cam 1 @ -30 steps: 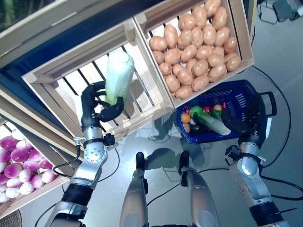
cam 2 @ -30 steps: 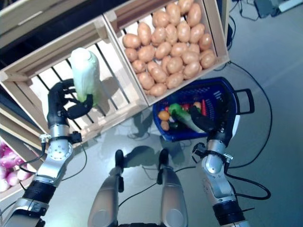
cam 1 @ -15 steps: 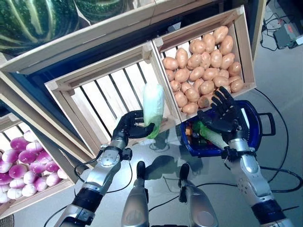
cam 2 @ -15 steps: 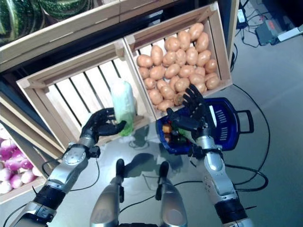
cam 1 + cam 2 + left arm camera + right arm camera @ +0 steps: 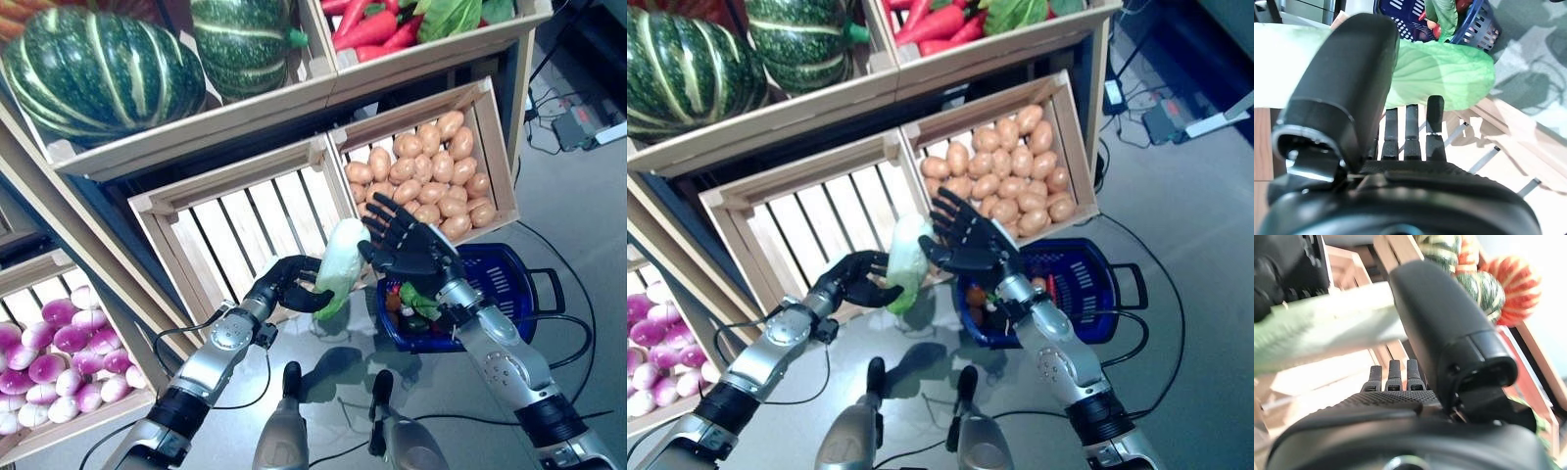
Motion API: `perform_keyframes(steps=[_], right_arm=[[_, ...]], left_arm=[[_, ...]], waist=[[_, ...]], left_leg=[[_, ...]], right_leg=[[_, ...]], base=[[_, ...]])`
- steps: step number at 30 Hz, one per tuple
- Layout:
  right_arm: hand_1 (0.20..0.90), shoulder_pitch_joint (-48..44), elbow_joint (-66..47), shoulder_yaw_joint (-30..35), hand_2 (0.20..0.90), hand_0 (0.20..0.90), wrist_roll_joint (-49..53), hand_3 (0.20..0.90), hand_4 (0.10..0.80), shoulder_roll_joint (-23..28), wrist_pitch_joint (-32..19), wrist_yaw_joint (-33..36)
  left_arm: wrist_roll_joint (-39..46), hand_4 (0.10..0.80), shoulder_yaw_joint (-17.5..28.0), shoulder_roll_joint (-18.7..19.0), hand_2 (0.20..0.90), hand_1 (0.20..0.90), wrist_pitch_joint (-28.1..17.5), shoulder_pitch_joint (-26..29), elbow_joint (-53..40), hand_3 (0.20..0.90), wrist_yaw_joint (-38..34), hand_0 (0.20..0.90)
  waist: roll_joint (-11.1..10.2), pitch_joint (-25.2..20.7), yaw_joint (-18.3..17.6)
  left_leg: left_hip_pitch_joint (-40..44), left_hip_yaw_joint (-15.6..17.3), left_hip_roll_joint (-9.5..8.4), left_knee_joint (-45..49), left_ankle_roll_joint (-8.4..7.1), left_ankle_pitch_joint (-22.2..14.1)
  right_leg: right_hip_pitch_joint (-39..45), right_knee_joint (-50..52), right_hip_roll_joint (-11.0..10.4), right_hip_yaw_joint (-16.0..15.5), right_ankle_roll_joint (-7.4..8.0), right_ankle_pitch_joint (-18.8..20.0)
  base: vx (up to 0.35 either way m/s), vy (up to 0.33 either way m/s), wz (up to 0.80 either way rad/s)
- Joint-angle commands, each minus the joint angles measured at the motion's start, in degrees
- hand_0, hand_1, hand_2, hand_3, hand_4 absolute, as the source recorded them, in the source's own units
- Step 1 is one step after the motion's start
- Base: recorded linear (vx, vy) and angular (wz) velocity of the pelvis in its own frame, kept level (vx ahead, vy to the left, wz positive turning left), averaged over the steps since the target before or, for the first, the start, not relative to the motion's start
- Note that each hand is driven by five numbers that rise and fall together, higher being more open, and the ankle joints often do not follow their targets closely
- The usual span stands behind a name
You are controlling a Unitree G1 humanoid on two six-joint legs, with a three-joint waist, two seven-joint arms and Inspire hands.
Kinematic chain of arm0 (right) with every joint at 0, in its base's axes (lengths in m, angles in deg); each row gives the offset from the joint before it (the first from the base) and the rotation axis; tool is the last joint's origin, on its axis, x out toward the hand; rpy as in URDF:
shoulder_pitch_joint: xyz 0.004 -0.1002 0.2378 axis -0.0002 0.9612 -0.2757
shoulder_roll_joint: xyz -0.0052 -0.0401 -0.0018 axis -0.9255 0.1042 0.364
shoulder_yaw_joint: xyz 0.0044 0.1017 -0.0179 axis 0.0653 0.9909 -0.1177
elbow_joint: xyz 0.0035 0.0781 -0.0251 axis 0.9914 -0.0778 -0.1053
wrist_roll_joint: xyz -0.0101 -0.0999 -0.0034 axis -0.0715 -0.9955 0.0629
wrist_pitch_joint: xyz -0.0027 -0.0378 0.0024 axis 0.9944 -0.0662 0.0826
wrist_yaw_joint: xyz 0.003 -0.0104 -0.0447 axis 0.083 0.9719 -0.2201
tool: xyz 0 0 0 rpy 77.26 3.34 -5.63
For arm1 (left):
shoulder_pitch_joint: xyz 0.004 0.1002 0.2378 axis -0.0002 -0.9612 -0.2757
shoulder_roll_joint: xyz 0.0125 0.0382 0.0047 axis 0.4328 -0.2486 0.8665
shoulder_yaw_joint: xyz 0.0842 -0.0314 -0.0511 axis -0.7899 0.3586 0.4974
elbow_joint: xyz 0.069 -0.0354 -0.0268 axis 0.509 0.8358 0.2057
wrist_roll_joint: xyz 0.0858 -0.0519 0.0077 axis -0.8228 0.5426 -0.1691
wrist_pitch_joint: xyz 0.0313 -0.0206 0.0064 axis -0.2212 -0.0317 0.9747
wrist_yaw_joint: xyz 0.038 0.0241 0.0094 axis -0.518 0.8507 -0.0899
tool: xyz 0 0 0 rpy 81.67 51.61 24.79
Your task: Put vegetables into the basket
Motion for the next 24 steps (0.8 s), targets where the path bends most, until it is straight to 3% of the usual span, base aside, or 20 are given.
perform_keyframes(steps=[1, 12, 24], right_arm=[[0.900, -2.3, -6.7, -2.7, 0.900, 0.900, 5.7, 0.900, 0.800, -0.6, 1.3, -9.0], [0.900, -4.1, -4.0, -7.1, 0.900, 0.900, 9.4, 0.900, 0.800, -1.2, 13.9, -19.0], [0.900, -2.6, -1.1, -8.5, 0.900, 0.900, 4.2, 0.900, 0.800, -3.4, 16.8, -16.9]], left_arm=[[-0.8, 0.400, -4.7, -0.3, 0.300, 0.300, -4.6, 0.9, -1.2, 0.300, 7.2, 0.300], [1.3, 0.400, -5.6, -0.6, 0.300, 0.300, -6.0, -0.9, 0.3, 0.300, 10.5, 0.300], [0.5, 0.400, -6.0, -1.9, 0.300, 0.300, -7.1, -1.7, 0.5, 0.300, 8.5, 0.300]], waist=[[-2.3, -8.1, 0.2], [-2.7, -12.6, 1.5], [-2.3, -16.2, 1.3]], left_leg=[[-1.3, 1.1, -2.11, 0.9, 0.07, -1.5], [2.5, 0.0, -1.90, -2.1, -0.23, -1.6], [2.5, -0.5, -0.96, -2.4, -0.74, -1.5]], right_leg=[[1.2, 2.3, -0.6, -0.8, -0.87, -1.8], [4.1, -0.1, -1.3, -1.8, 0.25, -0.8], [3.9, -0.2, -1.7, -1.9, 1.11, -0.5]], base=[[0.007, 0.001, 0.03], [0.001, 0.001, 0.00], [0.000, 0.000, 0.00]])
